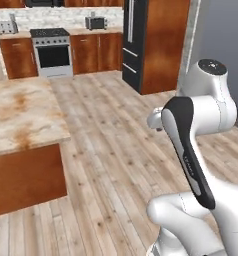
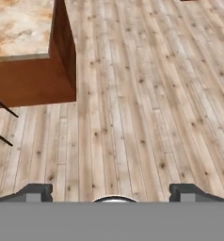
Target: There is a tray on the dining counter. Grab the cup, mug, and pitcher and place them on the tray. The pitcher may be placed next to the tray if it cannot fit the tray.
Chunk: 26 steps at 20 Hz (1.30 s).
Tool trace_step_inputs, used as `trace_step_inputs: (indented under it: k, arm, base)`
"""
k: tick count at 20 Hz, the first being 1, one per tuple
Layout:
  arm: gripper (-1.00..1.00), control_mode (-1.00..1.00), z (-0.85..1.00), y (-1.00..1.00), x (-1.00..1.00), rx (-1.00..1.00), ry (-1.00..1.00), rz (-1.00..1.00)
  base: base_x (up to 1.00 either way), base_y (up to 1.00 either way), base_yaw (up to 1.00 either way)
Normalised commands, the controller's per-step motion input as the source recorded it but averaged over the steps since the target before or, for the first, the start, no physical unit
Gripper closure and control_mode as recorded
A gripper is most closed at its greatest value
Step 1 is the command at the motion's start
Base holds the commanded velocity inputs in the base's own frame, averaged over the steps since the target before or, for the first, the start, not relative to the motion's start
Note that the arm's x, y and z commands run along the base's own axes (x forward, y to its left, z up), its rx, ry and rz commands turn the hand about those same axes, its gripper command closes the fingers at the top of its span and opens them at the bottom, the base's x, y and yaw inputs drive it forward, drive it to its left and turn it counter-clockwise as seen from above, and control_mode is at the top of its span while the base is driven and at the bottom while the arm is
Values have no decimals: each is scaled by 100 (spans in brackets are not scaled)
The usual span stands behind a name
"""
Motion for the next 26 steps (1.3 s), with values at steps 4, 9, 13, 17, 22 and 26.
trace_step_inputs:
  k: [4,9,13,17,22,26]
  arm:
    - [-100,100,0,0,0,0,0,0]
    - [-100,100,0,0,0,0,0,0]
    - [-100,100,0,0,0,0,0,0]
    - [-100,100,0,0,0,0,0,0]
    - [-100,100,0,0,0,0,0,0]
    - [-100,100,0,0,0,0,0,0]
  base:
    - [-1,-69,-8]
    - [20,-100,9]
    - [52,-92,14]
    - [66,-77,10]
    - [97,-47,14]
    - [100,-3,15]
